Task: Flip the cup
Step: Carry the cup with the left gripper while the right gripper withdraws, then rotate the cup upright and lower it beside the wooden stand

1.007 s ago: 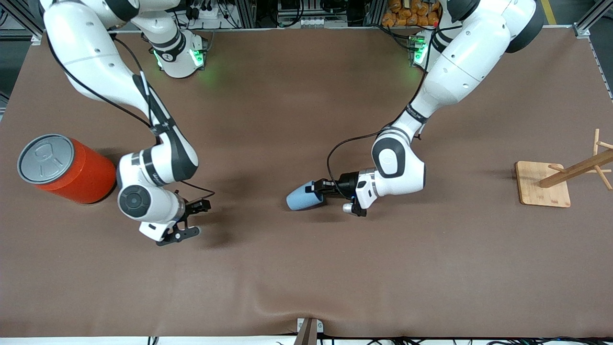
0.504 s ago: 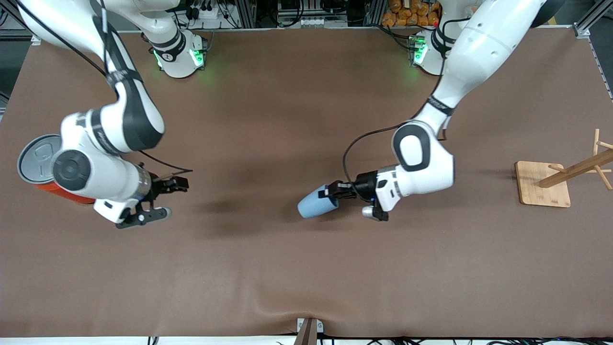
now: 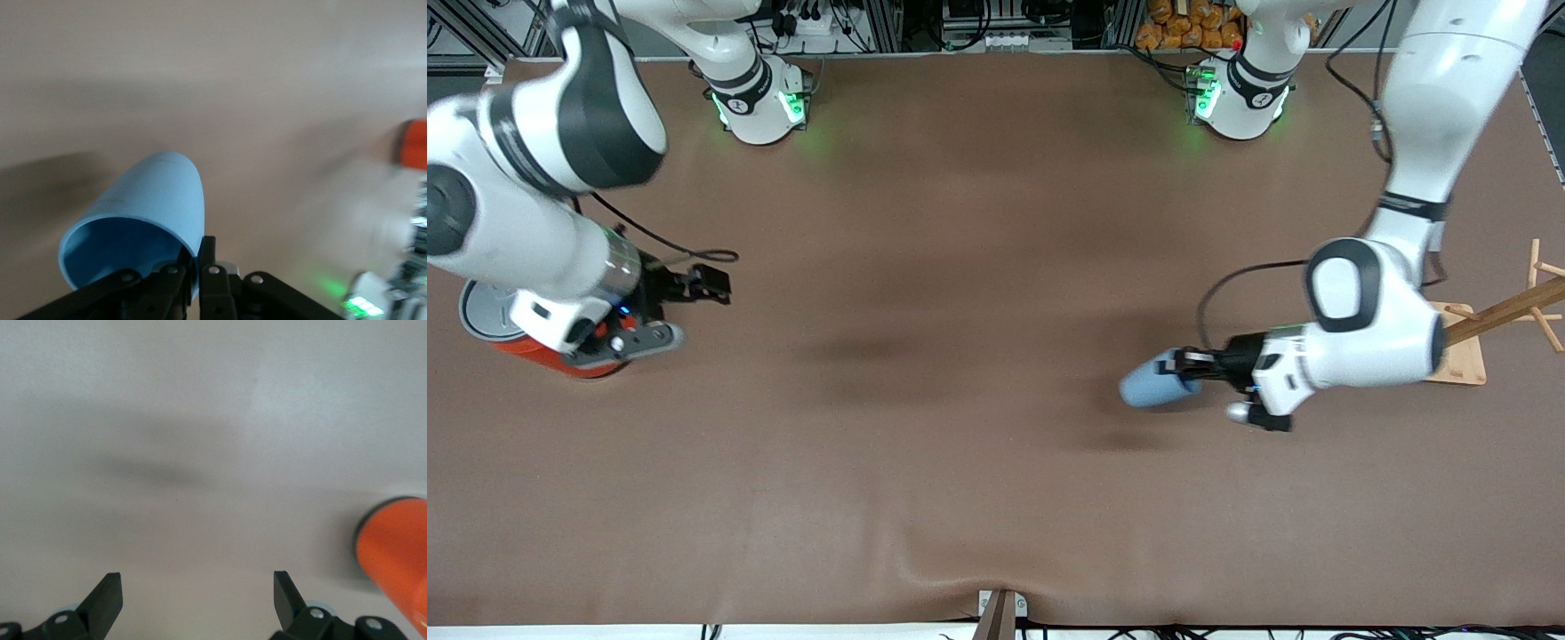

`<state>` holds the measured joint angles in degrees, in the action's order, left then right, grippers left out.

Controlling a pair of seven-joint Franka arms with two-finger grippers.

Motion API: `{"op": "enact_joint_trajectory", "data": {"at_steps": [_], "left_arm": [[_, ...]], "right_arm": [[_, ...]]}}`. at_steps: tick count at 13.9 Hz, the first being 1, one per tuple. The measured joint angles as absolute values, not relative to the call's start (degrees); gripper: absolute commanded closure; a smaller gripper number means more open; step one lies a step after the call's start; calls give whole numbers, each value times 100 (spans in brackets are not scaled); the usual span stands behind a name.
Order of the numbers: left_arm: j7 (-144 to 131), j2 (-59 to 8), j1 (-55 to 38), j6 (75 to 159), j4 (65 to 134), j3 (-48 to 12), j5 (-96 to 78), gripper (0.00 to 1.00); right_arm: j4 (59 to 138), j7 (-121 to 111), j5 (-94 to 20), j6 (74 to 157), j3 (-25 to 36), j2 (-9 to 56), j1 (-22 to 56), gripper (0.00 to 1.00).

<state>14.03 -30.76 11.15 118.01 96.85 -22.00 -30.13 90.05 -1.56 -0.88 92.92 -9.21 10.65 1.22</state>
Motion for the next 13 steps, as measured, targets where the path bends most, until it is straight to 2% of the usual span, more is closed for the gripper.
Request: {"op": "enact_joint_trajectory", "data": {"at_steps": [4,7,13], "left_arm": [[1195,-2799,1573,11063,9598,-2199,-1800,100],[722,-2585,1754,10894,9601,-2198,-658,100],[68,-2021,1730,10772,9847,-2225,-306,100]], "right_arm": [[9004,-315,-121,8848,-409,642,44,0],[8993,-523,-267,8373,79,323,25,0],[8616,-520,-212,7900,149,-130,27,0]]}}
